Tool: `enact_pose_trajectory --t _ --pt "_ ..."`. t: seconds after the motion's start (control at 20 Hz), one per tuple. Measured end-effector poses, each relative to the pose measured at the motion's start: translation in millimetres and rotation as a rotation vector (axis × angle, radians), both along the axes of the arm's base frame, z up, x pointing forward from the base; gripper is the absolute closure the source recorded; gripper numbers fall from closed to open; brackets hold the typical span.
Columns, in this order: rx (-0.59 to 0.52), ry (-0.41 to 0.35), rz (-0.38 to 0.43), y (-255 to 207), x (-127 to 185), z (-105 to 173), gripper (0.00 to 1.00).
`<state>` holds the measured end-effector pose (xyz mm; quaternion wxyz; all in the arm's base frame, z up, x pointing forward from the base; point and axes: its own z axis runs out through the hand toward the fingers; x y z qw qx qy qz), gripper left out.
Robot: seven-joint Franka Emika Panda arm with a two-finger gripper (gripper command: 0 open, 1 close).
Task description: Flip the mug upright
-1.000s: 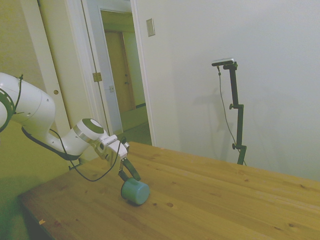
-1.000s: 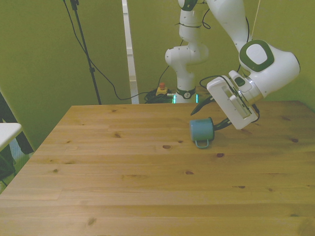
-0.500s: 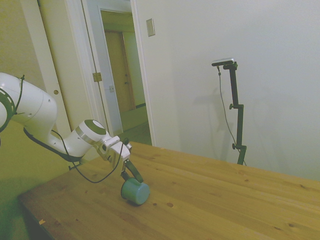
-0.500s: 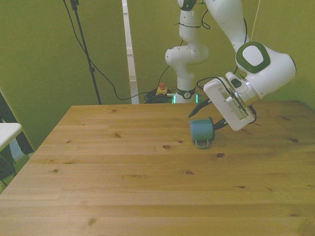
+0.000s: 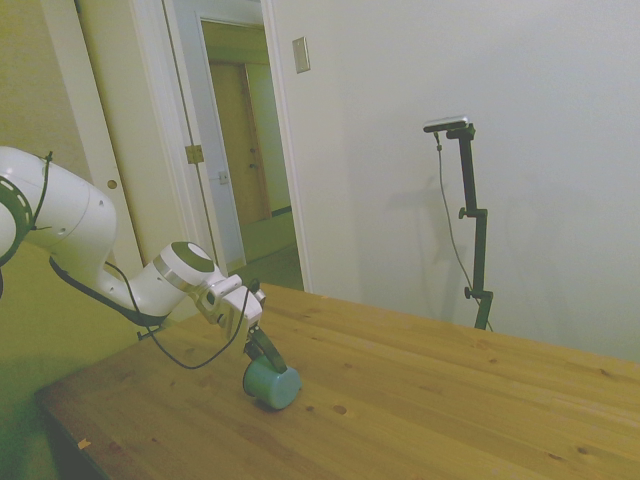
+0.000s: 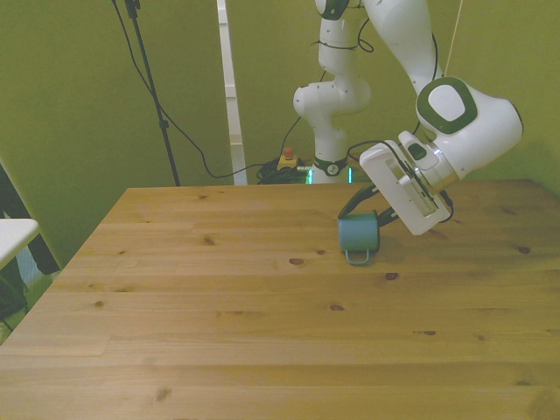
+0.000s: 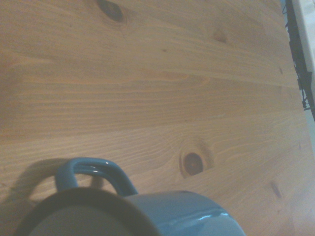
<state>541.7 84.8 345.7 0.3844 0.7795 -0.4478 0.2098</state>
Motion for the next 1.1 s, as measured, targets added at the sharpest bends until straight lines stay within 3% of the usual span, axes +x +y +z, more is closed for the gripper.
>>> enact_pose_trajectory --t 0.65,0.85,1.0,1.1 --pt "0.018 -0.016 0.015 1.5 2.6 5.6 1.0" --pt "0.088 -0.068 0.009 -14.4 4.8 49.5 1.0" --pt "0.191 -0.13 -0.006 -35.5 3.7 95.2 1.0" --pt "0.283 -0.169 -0.016 -50.1 7.3 109.0 1.0"
